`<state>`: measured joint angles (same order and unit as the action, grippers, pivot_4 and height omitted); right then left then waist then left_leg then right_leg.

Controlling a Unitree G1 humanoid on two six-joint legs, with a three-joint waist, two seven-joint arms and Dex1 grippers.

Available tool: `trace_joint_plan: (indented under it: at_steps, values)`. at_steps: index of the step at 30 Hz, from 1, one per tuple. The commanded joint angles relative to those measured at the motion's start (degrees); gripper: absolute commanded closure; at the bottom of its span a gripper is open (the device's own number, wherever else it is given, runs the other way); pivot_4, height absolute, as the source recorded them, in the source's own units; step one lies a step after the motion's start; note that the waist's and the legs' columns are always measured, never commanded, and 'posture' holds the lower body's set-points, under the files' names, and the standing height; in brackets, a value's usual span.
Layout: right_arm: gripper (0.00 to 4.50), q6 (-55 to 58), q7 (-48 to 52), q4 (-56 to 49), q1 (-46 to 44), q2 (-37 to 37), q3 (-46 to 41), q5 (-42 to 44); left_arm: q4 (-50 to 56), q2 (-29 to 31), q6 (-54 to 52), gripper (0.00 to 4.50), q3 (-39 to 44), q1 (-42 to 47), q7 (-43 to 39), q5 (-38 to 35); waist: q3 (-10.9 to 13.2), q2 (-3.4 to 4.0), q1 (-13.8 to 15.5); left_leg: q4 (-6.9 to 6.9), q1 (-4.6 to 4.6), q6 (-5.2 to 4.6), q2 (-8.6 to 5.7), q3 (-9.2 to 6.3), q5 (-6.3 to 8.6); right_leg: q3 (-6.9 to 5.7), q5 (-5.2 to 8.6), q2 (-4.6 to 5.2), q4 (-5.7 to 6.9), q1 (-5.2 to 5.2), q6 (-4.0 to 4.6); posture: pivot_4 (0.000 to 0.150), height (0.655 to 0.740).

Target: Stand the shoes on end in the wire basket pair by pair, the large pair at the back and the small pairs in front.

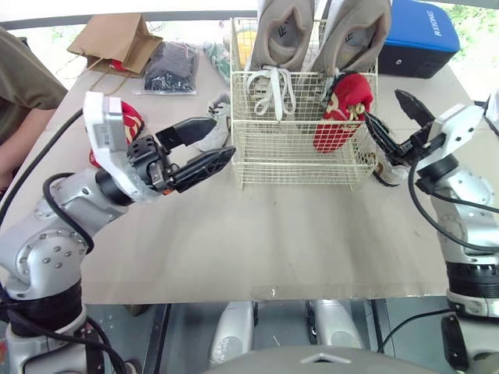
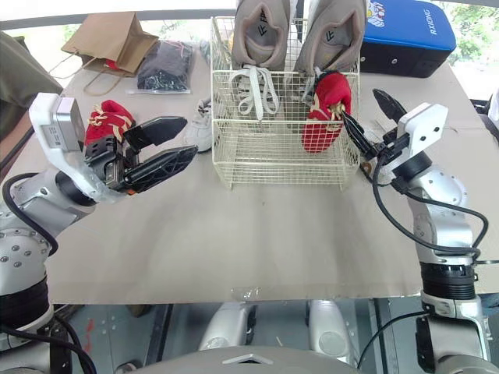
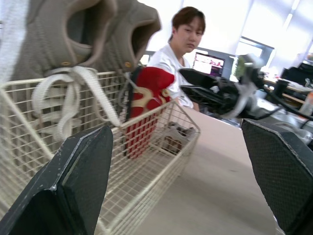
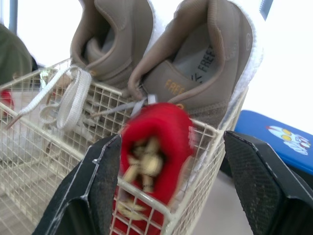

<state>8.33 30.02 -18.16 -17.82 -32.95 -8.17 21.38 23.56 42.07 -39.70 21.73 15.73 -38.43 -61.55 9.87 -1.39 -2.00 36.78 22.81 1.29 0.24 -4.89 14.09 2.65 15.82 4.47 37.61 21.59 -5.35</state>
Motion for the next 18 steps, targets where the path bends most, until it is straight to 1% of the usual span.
trace_joint_plan:
  at_steps: [1, 3, 4, 7, 9, 10, 12, 14, 16, 18]
  values:
    - [1.34, 10.9, 5.6, -14.9, 0.5, -7.2, -0.2, 9.8, -9.1, 0.5, 0.5, 0.0, 1.1, 2.1, 7.1, 7.1, 0.0, 0.0, 0.0, -0.02, 0.0, 0.0, 0.0, -0.02, 0.0, -0.01, 0.0, -0.01, 0.0, 0.02, 0.0, 0.15, 0.74]
    - [1.34, 15.7, 10.6, -19.8, -0.9, -10.2, 1.3, 18.4, -18.6, 3.9, -1.5, 0.0, 0.4, 4.7, 10.5, 12.8, 0.0, -0.06, -0.2, -0.03, 0.0, -0.01, 0.0, -0.05, 0.0, -0.03, 0.0, -0.02, 0.0, 0.01, 0.0, 0.15, 0.74]
    - [1.34, 17.1, 11.1, -20.9, -1.8, -10.9, 1.7, 20.1, -21.7, 5.3, -2.6, 0.0, 0.0, 5.8, 11.1, 14.6, 0.0, -0.1, -0.4, -0.03, -0.01, -0.01, 0.08, -0.08, 0.01, -0.04, 0.0, -0.11, 0.02, 0.01, 0.01, 0.15, 0.74]
    - [1.34, 19.0, 11.2, -21.6, -6.0, -10.2, 4.3, 21.4, -42.7, 11.8, -4.1, 0.0, -3.0, 13.5, 6.5, 21.1, -0.1, -0.24, -0.6, -0.03, -0.05, -0.02, 0.15, -0.09, 0.01, -0.02, -0.02, -0.26, 0.0, 0.01, 0.04, 0.15, 0.74]
    - [1.34, 19.9, 10.4, -21.3, -7.8, -8.9, 5.6, 21.4, -55.7, 13.8, -1.1, 0.0, -6.1, 20.3, 4.1, 26.6, -0.1, -0.3, -0.3, -0.02, -0.03, -0.02, 0.14, -0.09, 0.01, -0.05, -0.02, -0.25, -0.01, 0.02, 0.04, 0.15, 0.74]
    - [1.34, 20.2, 10.2, -21.1, -8.3, -8.4, 6.3, 21.0, -62.6, 14.2, 0.6, 0.0, -7.1, 24.6, 3.6, 29.1, -0.1, -0.3, 0.1, -0.03, 0.0, -0.02, 0.14, -0.1, 0.01, -0.07, -0.02, -0.25, -0.03, 0.04, 0.04, 0.15, 0.74]
    - [1.34, 20.7, 10.0, -21.1, -8.7, -7.8, 7.0, 20.4, -73.2, 14.6, 3.4, 0.0, -9.0, 31.4, 2.4, 33.6, -0.1, -0.33, 0.7, -0.02, 0.09, -0.01, 0.11, -0.17, 0.01, -0.19, -0.02, -0.22, -0.08, 0.07, 0.04, 0.15, 0.74]
    - [1.34, 21.5, 8.8, -22.1, -8.4, -6.9, 7.3, 20.5, -84.8, 14.6, 9.6, 0.0, -10.3, 39.5, 5.7, 38.9, -0.1, -0.38, 1.1, -0.02, 0.19, 0.02, 0.09, -0.19, -0.01, -0.23, -0.02, -0.2, -0.14, 0.08, 0.04, 0.15, 0.74]
    - [1.34, 22.3, 7.1, -23.8, -7.5, -6.4, 7.2, 20.5, -92.5, 14.4, 13.9, 0.0, -12.0, 45.4, 9.0, 43.7, -0.1, -0.46, 1.2, -0.01, 0.3, 0.05, 0.09, -0.26, -0.03, -0.32, -0.03, -0.2, -0.18, 0.14, 0.04, 0.15, 0.74]
    - [1.34, 23.5, 5.0, -25.9, -6.5, -6.0, 7.0, 20.5, -96.8, 13.7, 16.6, 0.0, -13.3, 48.5, 12.2, 47.9, -0.1, -0.46, 1.1, 0.0, 0.37, 0.07, 0.07, -0.26, -0.04, -0.33, -0.03, -0.17, -0.18, 0.2, 0.03, 0.15, 0.74]
